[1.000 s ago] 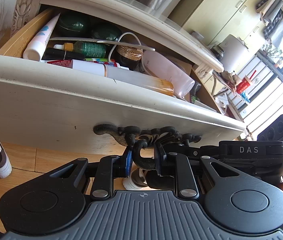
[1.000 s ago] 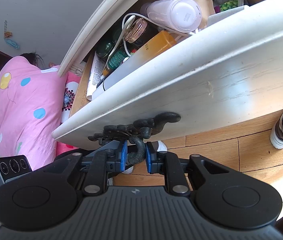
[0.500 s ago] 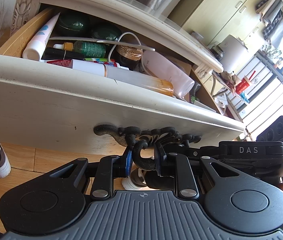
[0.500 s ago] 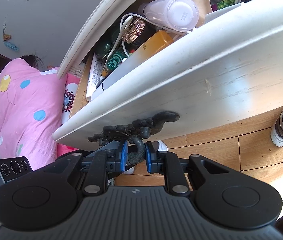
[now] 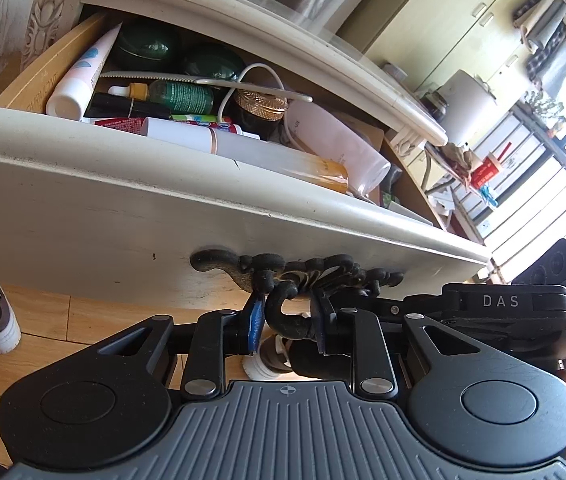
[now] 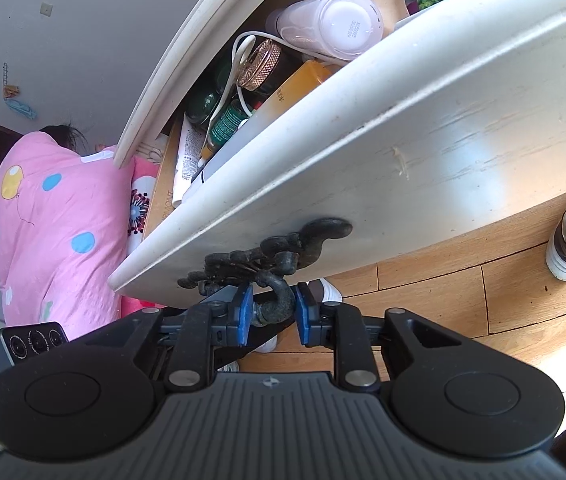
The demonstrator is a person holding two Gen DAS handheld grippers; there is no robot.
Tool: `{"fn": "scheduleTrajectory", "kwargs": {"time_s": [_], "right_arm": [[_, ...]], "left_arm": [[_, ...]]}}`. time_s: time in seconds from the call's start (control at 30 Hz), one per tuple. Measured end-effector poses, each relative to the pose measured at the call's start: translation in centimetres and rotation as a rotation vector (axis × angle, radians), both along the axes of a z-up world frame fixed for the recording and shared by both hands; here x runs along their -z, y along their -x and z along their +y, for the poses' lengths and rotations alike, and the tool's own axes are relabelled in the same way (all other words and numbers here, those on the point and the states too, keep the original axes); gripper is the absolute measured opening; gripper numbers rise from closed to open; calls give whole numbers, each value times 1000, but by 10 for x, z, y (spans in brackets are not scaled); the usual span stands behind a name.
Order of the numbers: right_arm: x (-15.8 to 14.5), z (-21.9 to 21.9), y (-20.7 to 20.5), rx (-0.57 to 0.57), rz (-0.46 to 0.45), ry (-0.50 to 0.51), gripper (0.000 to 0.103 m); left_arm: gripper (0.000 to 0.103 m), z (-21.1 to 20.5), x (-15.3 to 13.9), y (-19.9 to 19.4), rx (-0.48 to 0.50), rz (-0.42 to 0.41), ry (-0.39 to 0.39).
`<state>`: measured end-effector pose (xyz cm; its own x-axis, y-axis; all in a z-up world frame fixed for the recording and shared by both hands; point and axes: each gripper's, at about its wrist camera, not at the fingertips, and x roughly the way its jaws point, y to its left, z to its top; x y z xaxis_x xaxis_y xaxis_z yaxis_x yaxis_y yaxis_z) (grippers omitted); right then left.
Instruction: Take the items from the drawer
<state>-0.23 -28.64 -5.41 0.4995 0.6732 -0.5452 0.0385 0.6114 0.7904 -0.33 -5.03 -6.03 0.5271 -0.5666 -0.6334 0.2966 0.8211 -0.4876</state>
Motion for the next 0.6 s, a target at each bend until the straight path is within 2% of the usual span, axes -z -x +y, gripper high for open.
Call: {"fn": "scheduleTrajectory", "kwargs": {"time_s": [0.03,0.27,0.5,0.6], "right_arm": [[0,-1,1,5,1,-6,28],[-1,-8,5,21,-6,-9,34],[-1,-13,12,13,-8,-10,34],[-6,-15,16,-20,-31,-17,34]], "left_arm": [[32,0,0,1,-2,-2,-5],[35,4,-3,5,-8,-15,-17],[36,5,-5,14,5,-8,-32],[41,6,-9,20,19,-5,-39]]}}
